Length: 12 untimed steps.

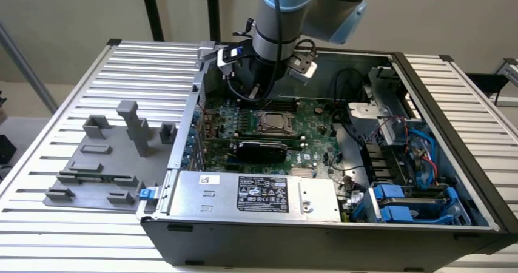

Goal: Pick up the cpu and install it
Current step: 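Install the first cpu locking lever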

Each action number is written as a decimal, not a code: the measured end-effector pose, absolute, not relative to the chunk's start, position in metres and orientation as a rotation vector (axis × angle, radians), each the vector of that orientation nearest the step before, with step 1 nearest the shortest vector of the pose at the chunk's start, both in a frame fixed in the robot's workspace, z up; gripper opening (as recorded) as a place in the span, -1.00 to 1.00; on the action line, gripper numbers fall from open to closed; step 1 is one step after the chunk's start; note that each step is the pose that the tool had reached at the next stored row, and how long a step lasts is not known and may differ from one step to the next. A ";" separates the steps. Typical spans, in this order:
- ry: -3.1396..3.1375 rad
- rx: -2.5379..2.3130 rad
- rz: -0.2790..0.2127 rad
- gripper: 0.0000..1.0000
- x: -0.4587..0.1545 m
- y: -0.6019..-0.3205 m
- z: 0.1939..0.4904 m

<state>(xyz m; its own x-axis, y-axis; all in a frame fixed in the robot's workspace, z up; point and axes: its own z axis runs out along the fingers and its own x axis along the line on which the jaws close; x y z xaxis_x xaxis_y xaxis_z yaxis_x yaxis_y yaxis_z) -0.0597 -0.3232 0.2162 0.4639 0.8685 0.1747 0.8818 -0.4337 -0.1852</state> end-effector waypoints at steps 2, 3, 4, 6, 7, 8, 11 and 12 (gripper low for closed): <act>-1.506 -2.465 -0.077 -0.79 -0.060 -0.322 0.215; -1.506 -2.465 -0.077 -0.79 -0.060 -0.322 0.214; -1.506 -2.465 -0.077 -0.79 -0.059 -0.321 0.213; -1.506 -2.465 -0.077 -0.79 -0.059 -0.321 0.212; -1.506 -2.465 -0.077 -0.79 -0.058 -0.321 0.211; -1.506 -2.465 -0.077 -0.79 -0.057 -0.321 0.210; -1.506 -2.465 -0.077 -0.79 -0.054 -0.320 0.210; -1.506 -2.465 -0.077 -0.79 -0.053 -0.320 0.210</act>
<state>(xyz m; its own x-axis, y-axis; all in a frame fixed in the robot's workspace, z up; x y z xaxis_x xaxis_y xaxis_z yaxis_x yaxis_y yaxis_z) -0.0534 -0.3203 0.2101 0.4639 0.8685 0.1744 0.8818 -0.4338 -0.1853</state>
